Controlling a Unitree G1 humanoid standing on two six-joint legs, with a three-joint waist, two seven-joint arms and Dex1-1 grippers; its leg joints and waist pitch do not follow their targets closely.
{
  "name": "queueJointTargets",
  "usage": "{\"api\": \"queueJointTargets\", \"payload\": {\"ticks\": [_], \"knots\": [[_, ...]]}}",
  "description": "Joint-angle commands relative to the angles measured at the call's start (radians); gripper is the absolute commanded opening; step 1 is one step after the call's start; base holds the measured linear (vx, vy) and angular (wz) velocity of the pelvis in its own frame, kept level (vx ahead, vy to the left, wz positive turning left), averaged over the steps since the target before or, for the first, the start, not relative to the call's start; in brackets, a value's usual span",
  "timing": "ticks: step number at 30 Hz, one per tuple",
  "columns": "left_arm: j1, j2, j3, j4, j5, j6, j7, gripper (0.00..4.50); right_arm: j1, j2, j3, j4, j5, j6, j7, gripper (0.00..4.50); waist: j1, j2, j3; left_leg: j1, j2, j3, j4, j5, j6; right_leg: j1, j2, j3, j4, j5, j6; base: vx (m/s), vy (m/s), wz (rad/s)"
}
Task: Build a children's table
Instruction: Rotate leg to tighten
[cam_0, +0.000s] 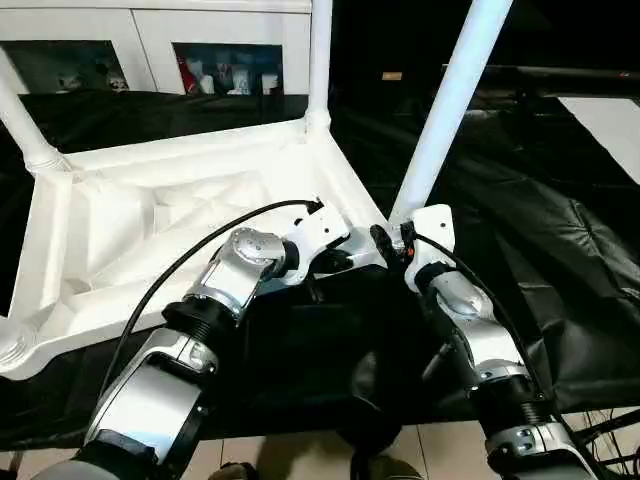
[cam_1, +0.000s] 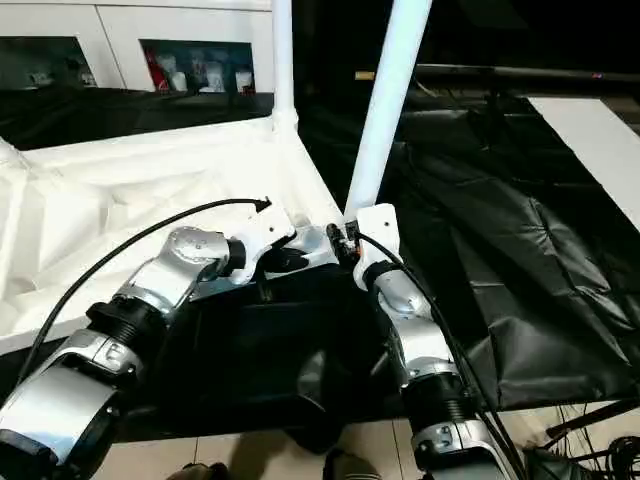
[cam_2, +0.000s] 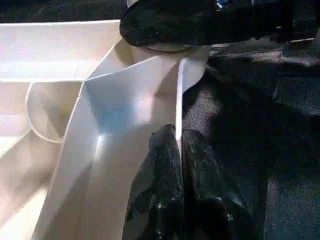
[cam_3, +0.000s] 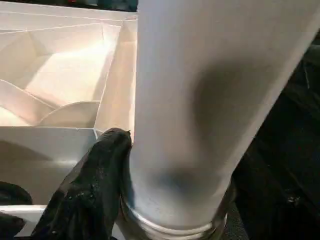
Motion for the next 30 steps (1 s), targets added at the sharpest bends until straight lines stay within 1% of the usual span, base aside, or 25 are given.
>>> {"api": "queueJointTargets", "payload": {"ticks": [1,2,3,4,5,6,7,8,9,10,11,12,13,14,15,16,17,20,21,22,24,25,27,28,30], "knots": [[0.036,-0.009,-0.018,0.035,0.02,0.008,0.026,0.0,0.048,0.033,0.044,-0.014,0.056,0.007,0.112,2.99,-0.006,0.004,-0.041,0.026,0.034,-0.034,-0.092,-0.498,-0.002,0.008,-0.062,0.019,-0.087,-0.578,-0.101,0.0,0.0,0.0],[0.044,0.003,-0.023,0.017,0.018,-0.006,-0.007,0.0,0.053,0.023,0.042,-0.039,0.066,-0.009,0.135,3.34,-0.004,0.002,-0.045,0.021,0.036,-0.032,-0.093,-0.464,0.006,0.013,-0.064,0.024,-0.082,-0.528,-0.114,0.0,0.0,0.0],[0.048,0.009,-0.026,0.008,0.018,-0.019,-0.024,0.0,0.055,0.015,0.043,-0.049,0.068,-0.015,0.149,3.36,-0.001,0.002,-0.045,0.019,0.038,-0.033,-0.094,-0.451,0.01,0.015,-0.065,0.025,-0.079,-0.505,-0.123,0.0,0.0,0.0],[0.052,0.016,-0.03,-0.002,0.019,-0.034,-0.041,0.0,0.056,0.007,0.045,-0.058,0.069,-0.02,0.162,3.39,-0.003,0.001,-0.048,0.014,0.038,-0.028,-0.093,-0.422,0.017,0.02,-0.062,0.027,-0.071,-0.446,-0.144,0.0,0.0,0.0],[0.055,0.027,-0.034,-0.013,0.015,-0.035,-0.066,0.0,0.055,-0.01,0.043,-0.077,0.079,-0.009,0.184,3.61,0.0,0.002,-0.05,0.015,0.038,-0.023,-0.091,-0.389,0.025,0.02,-0.062,0.029,-0.067,-0.394,-0.165,0.0,0.0,0.0],[0.055,0.027,-0.034,-0.013,0.015,-0.035,-0.066,0.0,0.055,-0.01,0.043,-0.077,0.079,-0.009,0.184,3.61,0.001,0.002,-0.048,0.016,0.037,-0.021,-0.09,-0.381,0.03,0.02,-0.061,0.03,-0.066,-0.378,-0.174,0.0,0.0,0.0],[0.057,0.033,-0.036,-0.021,0.011,-0.038,-0.08,0.0,0.054,-0.023,0.045,-0.087,0.086,-0.003,0.205,3.75,0.001,0.0,-0.049,0.012,0.036,-0.018,-0.087,-0.361,0.038,0.024,-0.062,0.031,-0.063,-0.358,-0.188,0.0,0.0,0.0],[0.071,0.065,-0.045,-0.058,-0.003,-0.063,-0.146,0.0,0.051,-0.088,0.053,-0.131,0.111,0.025,0.305,3.82,0.005,0.002,-0.046,0.011,0.035,-0.02,-0.088,-0.349,0.047,0.03,-0.063,0.03,-0.062,-0.364,-0.191,0.0,0.0,0.0],[0.071,0.065,-0.045,-0.058,-0.003,-0.063,-0.146,0.0,0.051,-0.088,0.053,-0.131,0.111,0.025,0.305,3.87,0.004,0.0,-0.047,0.008,0.037,-0.019,-0.088,-0.337,0.052,0.034,-0.061,0.03,-0.059,-0.352,-0.194,0.0,0.0,0.0],[0.087,0.093,-0.054,-0.097,-0.021,-0.088,-0.213,0.0,0.051,-0.157,0.069,-0.159,0.117,0.019,0.401,3.94,0.006,0.004,-0.05,0.01,0.037,-0.017,-0.083,-0.304,0.062,0.035,-0.062,0.03,-0.054,-0.311,-0.205,0.0,0.0,0.0],[0.087,0.093,-0.054,-0.097,-0.021,-0.088,-0.213,0.0,0.051,-0.157,0.069,-0.159,0.117,0.019,0.401,3.94,0.004,0.002,-0.05,0.008,0.039,-0.014,-0.081,-0.278,0.07,0.037,-0.062,0.032,-0.051,-0.276,-0.219,0.0,0.0,0.0],[0.097,0.105,-0.058,-0.116,-0.032,-0.099,-0.246,0.0,0.053,-0.191,0.079,-0.169,0.117,0.012,0.451,4.11,0.004,0.003,-0.051,0.006,0.037,-0.012,-0.078,-0.263,0.073,0.038,-0.062,0.032,-0.047,-0.259,-0.226,0.0,0.0,0.0],[0.118,0.126,-0.066,-0.153,-0.06,-0.142,-0.32,0.0,0.063,-0.251,0.101,-0.186,0.118,0.009,0.544,4.11,0.007,-0.001,-0.054,0.008,0.037,-0.008,-0.071,-0.229,0.091,0.041,-0.059,0.034,-0.041,-0.205,-0.245,0.061,-0.032,0.03],[0.13,0.138,-0.07,-0.173,-0.073,-0.162,-0.356,0.0,0.069,-0.286,0.113,-0.197,0.121,0.011,0.597,4.11,0.009,-0.001,-0.056,0.006,0.037,-0.01,-0.07,-0.206,0.099,0.047,-0.06,0.034,-0.035,-0.171,-0.255,0.061,-0.032,0.03],[0.143,0.152,-0.075,-0.194,-0.089,-0.199,-0.398,0.0,0.077,-0.321,0.121,-0.209,0.127,0.02,0.664,4.11,0.009,-0.004,-0.057,0.002,0.036,-0.008,-0.067,-0.182,0.11,0.05,-0.058,0.034,-0.031,-0.137,-0.263,0.066,-0.029,0.03],[0.153,0.162,-0.076,-0.215,-0.106,-0.204,-0.435,0.0,0.081,-0.346,0.124,-0.21,0.123,0.011,0.704,4.11,0.014,0.0,-0.06,0.006,0.038,-0.005,-0.062,-0.142,0.131,0.05,-0.059,0.036,-0.021,-0.054,-0.287,0.054,-0.025,0.02],[0.153,0.162,-0.076,-0.215,-0.106,-0.204,-0.435,0.0,0.081,-0.347,0.124,-0.21,0.123,0.01,0.705,4.11,0.018,-0.001,-0.06,0.007,0.037,-0.001,-0.058,-0.11,0.147,0.049,-0.056,0.036,-0.015,0.007,-0.305,0.054,-0.025,0.02],[0.169,0.177,-0.068,-0.278,-0.156,-0.148,-0.508,0.0,0.077,-0.383,0.134,-0.207,0.136,0.021,0.781,4.11,0.027,-0.005,-0.066,0.005,0.037,-0.001,-0.052,-0.056,0.162,0.056,-0.056,0.035,0.003,0.088,-0.32,0.0,0.0,0.0],[0.169,0.177,-0.068,-0.278,-0.156,-0.148,-0.508,0.0,0.077,-0.383,0.134,-0.207,0.136,0.021,0.781,4.11,0.027,-0.006,-0.064,0.002,0.037,-0.001,-0.052,-0.055,0.164,0.056,-0.055,0.034,0.004,0.09,-0.322,0.0,0.0,0.0],[0.174,0.188,-0.072,-0.297,-0.162,-0.145,-0.531,0.0,0.074,-0.399,0.144,-0.204,0.143,0.022,0.814,4.11,0.029,-0.003,-0.06,0.005,0.04,-0.001,-0.053,-0.074,0.162,0.052,-0.054,0.031,0.0,0.05,-0.32,0.0,0.0,0.0],[0.175,0.192,-0.07,-0.3,-0.161,-0.15,-0.532,0.0,0.068,-0.407,0.148,-0.198,0.149,0.027,0.831,4.11,0.028,-0.002,-0.054,0.007,0.043,0.0,-0.056,-0.128,0.143,0.046,-0.054,0.029,-0.011,-0.056,-0.308,0.0,0.0,0.0],[0.174,0.195,-0.066,-0.301,-0.162,-0.151,-0.535,0.0,0.058,-0.411,0.151,-0.187,0.153,0.028,0.842,4.11,0.027,-0.004,-0.05,0.008,0.042,-0.001,-0.058,-0.171,0.123,0.044,-0.054,0.029,-0.018,-0.141,-0.292,0.0,0.0,0.0],[0.174,0.197,-0.064,-0.3,-0.161,-0.154,-0.534,0.0,0.052,-0.411,0.149,-0.181,0.159,0.034,0.852,4.11,0.026,-0.003,-0.048,0.012,0.042,-0.003,-0.061,-0.215,0.095,0.038,-0.057,0.031,-0.027,-0.242,-0.268,0.0,0.0,0.0],[0.174,0.2,-0.061,-0.299,-0.161,-0.158,-0.537,0.0,0.047,-0.409,0.147,-0.173,0.159,0.035,0.86,3.98,0.025,-0.003,-0.048,0.012,0.043,-0.004,-0.061,-0.216,0.084,0.038,-0.058,0.032,-0.028,-0.268,-0.256,0.0,0.0,0.0],[0.173,0.2,-0.056,-0.294,-0.16,-0.159,-0.54,0.0,0.045,-0.4,0.139,-0.168,0.163,0.039,0.864,3.89,0.024,-0.003,-0.049,0.01,0.041,-0.005,-0.061,-0.205,0.08,0.038,-0.057,0.034,-0.028,-0.263,-0.249,0.0,0.0,0.0]]}}
